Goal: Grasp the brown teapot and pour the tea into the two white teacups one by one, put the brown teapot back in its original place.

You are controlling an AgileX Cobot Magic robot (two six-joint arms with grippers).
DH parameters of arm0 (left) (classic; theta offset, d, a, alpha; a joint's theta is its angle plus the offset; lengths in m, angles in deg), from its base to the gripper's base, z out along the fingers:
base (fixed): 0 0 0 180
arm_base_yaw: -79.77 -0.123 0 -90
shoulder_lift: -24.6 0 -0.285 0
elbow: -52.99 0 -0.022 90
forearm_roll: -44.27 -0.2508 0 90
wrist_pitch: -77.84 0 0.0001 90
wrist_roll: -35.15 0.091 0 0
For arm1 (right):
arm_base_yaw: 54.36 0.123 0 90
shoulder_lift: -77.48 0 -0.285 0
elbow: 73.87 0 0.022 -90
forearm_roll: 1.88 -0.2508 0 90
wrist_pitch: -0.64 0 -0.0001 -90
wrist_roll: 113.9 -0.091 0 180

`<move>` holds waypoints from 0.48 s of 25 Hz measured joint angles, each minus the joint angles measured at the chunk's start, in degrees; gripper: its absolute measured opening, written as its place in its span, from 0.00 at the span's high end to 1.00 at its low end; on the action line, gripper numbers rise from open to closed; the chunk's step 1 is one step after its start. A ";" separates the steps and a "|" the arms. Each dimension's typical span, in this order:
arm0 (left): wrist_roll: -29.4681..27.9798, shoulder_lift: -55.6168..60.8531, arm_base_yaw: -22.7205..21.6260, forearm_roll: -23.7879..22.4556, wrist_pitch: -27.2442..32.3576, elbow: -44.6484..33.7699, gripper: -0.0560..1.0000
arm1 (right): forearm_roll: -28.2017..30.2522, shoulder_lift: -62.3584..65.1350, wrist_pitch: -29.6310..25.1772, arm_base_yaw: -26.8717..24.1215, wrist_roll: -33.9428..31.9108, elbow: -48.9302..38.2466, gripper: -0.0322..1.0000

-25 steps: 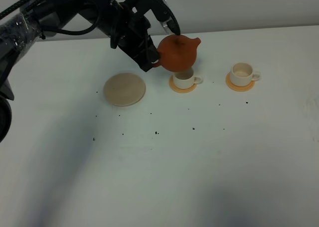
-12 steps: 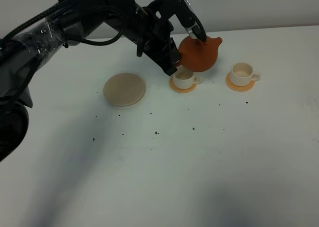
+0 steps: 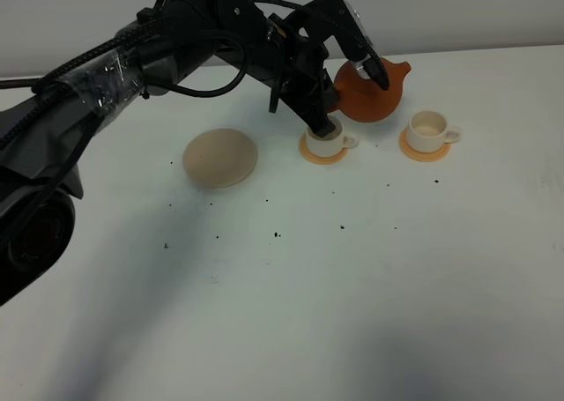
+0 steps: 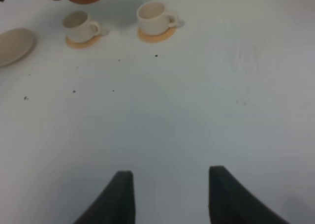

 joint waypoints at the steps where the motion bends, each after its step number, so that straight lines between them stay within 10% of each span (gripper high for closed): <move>1: 0.05 -0.05 0.01 -0.42 0.00 0.00 0.83 | 0.00 0.00 0.00 0.00 0.00 0.00 0.62; 12: 1.16 -1.39 0.75 -2.58 -3.26 0.03 0.83 | 0.00 0.00 0.00 0.00 0.00 0.00 0.62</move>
